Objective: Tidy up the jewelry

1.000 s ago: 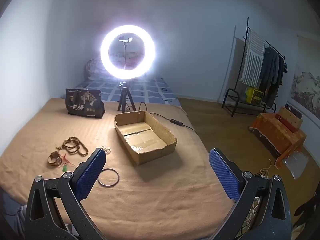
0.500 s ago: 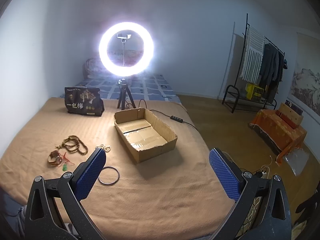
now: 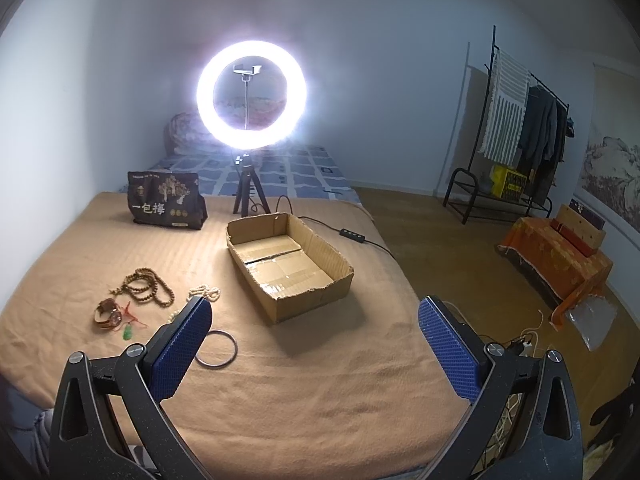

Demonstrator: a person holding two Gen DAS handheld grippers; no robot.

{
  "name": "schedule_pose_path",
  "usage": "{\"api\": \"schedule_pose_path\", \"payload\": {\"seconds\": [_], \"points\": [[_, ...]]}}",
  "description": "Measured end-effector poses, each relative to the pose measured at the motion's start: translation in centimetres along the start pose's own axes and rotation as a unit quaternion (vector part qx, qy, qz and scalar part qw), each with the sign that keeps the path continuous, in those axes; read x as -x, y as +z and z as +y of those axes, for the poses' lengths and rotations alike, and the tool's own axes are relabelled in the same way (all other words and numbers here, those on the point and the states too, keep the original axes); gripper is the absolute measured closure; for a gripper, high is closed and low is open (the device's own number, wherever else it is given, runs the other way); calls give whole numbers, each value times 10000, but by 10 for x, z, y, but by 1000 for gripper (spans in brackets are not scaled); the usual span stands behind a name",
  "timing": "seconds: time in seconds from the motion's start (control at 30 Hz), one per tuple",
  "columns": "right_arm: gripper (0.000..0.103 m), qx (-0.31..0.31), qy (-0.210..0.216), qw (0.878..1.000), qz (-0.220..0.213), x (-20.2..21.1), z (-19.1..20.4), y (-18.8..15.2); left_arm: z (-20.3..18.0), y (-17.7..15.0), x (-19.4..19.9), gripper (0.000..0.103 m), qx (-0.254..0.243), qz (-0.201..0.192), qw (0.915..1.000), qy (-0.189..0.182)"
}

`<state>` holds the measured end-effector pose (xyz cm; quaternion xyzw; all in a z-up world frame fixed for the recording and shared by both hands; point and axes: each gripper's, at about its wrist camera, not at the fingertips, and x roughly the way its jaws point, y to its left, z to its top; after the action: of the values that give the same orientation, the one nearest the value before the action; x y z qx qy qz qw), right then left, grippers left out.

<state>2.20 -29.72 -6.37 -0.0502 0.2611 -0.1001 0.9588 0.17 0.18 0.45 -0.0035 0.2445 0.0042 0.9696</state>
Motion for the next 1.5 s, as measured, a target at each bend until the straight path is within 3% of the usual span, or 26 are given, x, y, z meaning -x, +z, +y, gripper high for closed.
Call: {"api": "schedule_pose_path", "payload": {"seconds": [1.5], "points": [[0,-27,-132,9999,34,0,-1,0,-3,11,6,0,1,-39,10000,15]]}}
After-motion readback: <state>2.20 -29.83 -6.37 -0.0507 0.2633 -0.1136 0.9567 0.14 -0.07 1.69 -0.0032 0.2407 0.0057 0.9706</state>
